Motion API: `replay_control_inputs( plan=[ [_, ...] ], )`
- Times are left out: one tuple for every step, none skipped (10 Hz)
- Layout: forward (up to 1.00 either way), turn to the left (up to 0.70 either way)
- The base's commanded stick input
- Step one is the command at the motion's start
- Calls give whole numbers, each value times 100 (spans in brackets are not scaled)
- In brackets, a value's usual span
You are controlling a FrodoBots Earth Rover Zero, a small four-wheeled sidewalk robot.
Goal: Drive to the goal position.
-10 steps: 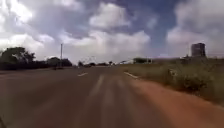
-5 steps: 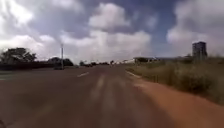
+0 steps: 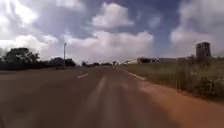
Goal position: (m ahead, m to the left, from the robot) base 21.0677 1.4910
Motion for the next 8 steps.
replay_control_inputs(
  plan=[
    [100, 0],
    [100, 0],
    [100, 0],
    [100, 0],
    [100, 0],
    [100, 0],
    [100, 0],
    [100, 0]
  ],
)
